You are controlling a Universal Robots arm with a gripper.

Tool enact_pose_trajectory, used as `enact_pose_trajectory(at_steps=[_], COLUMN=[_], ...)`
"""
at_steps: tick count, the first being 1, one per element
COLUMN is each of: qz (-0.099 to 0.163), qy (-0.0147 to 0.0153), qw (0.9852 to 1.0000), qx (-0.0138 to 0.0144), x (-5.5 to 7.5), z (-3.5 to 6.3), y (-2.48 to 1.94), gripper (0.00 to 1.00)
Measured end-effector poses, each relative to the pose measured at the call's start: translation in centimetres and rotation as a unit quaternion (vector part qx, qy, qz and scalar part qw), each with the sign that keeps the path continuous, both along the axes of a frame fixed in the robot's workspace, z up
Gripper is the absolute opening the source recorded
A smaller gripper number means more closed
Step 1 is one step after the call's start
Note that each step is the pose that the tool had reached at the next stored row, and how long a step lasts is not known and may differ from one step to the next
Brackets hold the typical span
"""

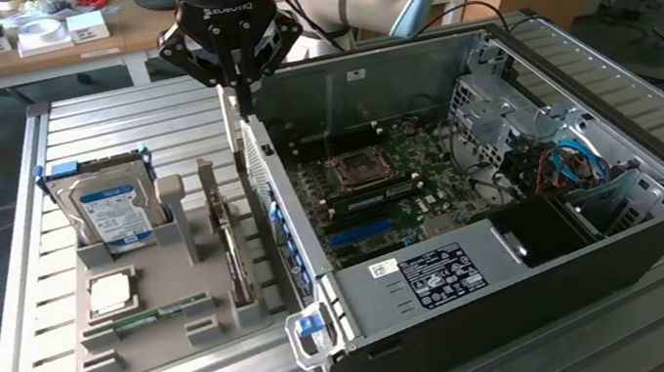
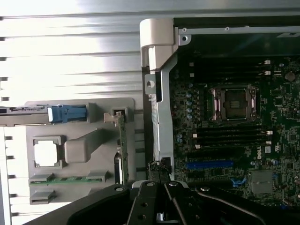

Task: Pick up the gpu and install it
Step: 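Reach for the gpu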

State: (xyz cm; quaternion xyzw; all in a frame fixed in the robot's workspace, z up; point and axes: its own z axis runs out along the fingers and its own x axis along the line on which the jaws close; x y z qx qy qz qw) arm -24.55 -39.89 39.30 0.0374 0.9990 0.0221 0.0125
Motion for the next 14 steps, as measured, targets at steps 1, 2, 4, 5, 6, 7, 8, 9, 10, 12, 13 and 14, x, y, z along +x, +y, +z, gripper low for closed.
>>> enact_pose_trajectory(at_steps=[1,2,4,5,6,7,8,9,10,12,13,14], qz=[0.000,0.000,0.000,0.000,0.000,0.000,0.000,0.000,0.000,0.000,0.000,0.000], qy=[0.0000,0.0000,0.0000,0.0000,0.0000,0.0000,0.0000,0.0000,0.0000,0.0000,0.0000,0.0000], qw=[1.0000,1.0000,1.0000,1.0000,1.0000,1.0000,1.0000,1.0000,1.0000,1.0000,1.0000,1.0000], qx=[0.0000,0.0000,0.0000,0.0000,0.0000,0.0000,0.0000,0.0000,0.0000,0.0000,0.0000,0.0000], x=[-0.1,-0.2,-0.3,-0.4,-0.5,-0.6,-0.8,-0.9,-1.0,-1.2,-1.3,-1.4], z=[0.00,0.00,0.00,0.00,0.00,0.00,0.00,0.00,0.00,0.00,0.00,0.00], y=[0.00,0.00,0.00,0.00,0.00,0.00,0.00,0.00,0.00,0.00,0.00,0.00], gripper=[0.11,0.11,0.11,0.11,0.11,0.11,0.11,0.11,0.11,0.11,0.11,0.11])
